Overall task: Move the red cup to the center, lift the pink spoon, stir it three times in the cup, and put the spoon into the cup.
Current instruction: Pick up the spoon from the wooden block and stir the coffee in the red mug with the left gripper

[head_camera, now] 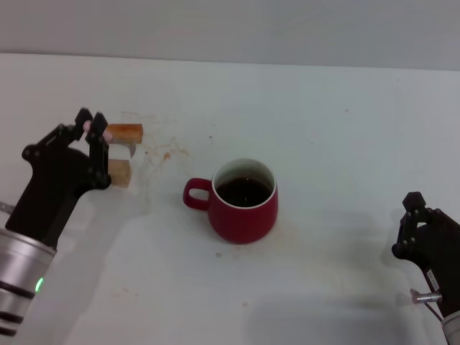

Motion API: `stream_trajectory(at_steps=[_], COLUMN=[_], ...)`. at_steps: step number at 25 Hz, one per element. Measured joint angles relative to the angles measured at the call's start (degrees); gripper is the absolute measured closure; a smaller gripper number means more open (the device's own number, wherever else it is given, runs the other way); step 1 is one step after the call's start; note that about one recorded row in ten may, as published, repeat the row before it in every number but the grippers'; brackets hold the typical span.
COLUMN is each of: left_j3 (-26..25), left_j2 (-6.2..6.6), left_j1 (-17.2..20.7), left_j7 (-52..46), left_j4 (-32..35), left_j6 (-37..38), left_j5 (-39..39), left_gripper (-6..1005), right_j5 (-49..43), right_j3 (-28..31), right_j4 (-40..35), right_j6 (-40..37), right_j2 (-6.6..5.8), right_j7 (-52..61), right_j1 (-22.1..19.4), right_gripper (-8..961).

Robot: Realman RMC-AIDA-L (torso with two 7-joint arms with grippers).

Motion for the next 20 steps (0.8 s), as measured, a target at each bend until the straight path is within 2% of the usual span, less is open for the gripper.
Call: stream_trajectory(at_steps=[6,11,20], left_j3=[0.1,0.0,0.3], left_j2=[0.32,0.62,0.97], left_j1=[-1.1,-1.2,0.7], left_j7=[-1.4,-3.4,-7.8], left_j4=[-1.5,-1.7,-2.1], left_j6=[1.9,5.4,15.1], left_j5=[0.9,4.9,9.6], left_gripper=[856,854,848], right_j5=[0.2,1.5,12.9], right_j3=[0.1,2.0,2.5], right_j4=[-0.1,-1.1,-5.2], right_j6=[-0.2,-3.5,-6.9], right_j2=[0.00,0.00,-0.08], right_j7=[0.0,0.0,0.0], right_j1=[-0.2,-2.2,-3.8], right_gripper=[954,954,954])
